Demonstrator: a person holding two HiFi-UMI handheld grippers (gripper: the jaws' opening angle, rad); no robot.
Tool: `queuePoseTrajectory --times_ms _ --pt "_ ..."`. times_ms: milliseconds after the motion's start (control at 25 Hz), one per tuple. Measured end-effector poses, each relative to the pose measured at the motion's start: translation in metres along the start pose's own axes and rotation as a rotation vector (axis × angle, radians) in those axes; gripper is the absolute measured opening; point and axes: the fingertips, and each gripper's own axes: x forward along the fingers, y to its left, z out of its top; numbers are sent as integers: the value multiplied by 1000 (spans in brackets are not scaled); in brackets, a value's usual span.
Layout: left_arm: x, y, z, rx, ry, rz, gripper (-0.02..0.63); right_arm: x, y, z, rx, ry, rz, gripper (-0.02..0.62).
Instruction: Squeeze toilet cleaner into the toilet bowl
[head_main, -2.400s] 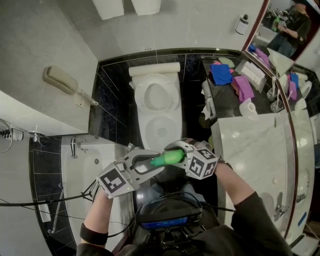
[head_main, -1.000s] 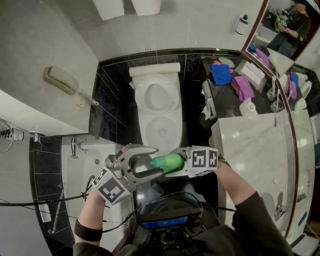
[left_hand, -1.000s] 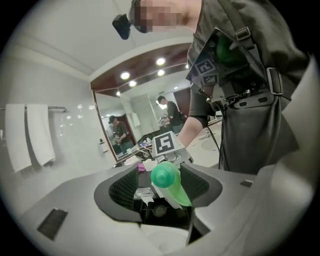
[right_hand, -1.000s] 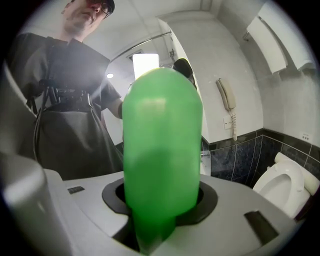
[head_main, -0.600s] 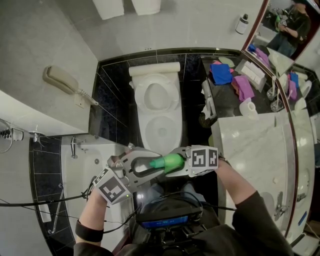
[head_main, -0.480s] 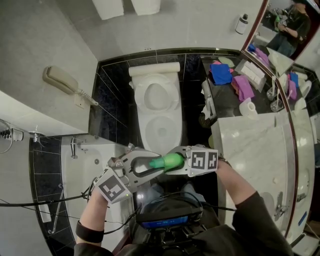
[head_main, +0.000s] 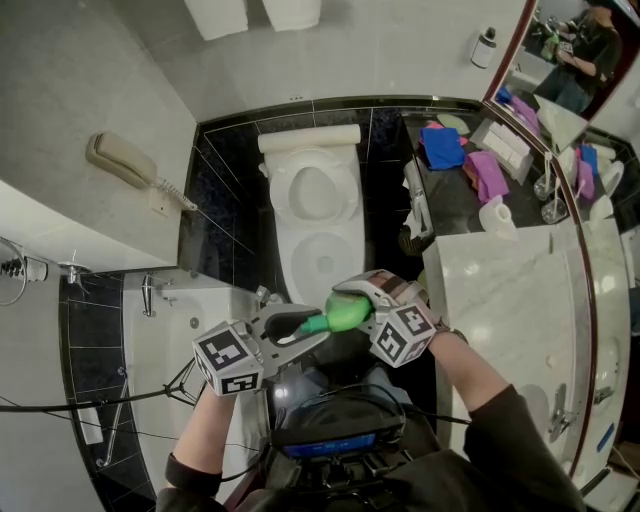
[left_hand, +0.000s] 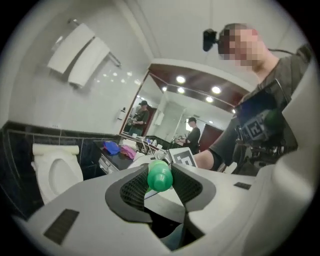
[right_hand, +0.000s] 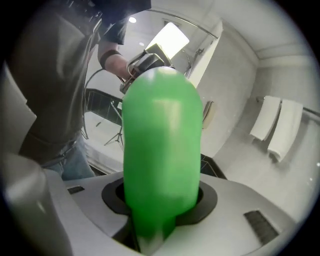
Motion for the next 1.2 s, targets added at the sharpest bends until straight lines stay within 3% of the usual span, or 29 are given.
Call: queuePoseTrajectory --times_ms 160,400,520,760,840,920,1080,1200 --pt "0 3 0 -145 -31 7 152 -2 -6 -1 -34 10 -62 192" --pt "1 3 -2 -190 -15 4 152 -3 -6 -2 -47 18 -77 192" --pt "0 1 -2 -168 -14 1 152 -2 -2 -2 -27 7 -52 190" --pt "0 -4 2 -39 -5 3 165 -1 14 7 102 -59 61 190" --pt "1 -7 4 27 -4 -3 263 -1 19 11 155 -86 100 190" --pt "1 -15 12 142 -2 0 298 -1 26 17 214 -118 159 190" --pt "0 -32 30 430 11 18 302 -11 31 41 392 -224 310 190" --pt "-4 -31 31 582 44 21 302 -15 39 51 443 -256 411 189"
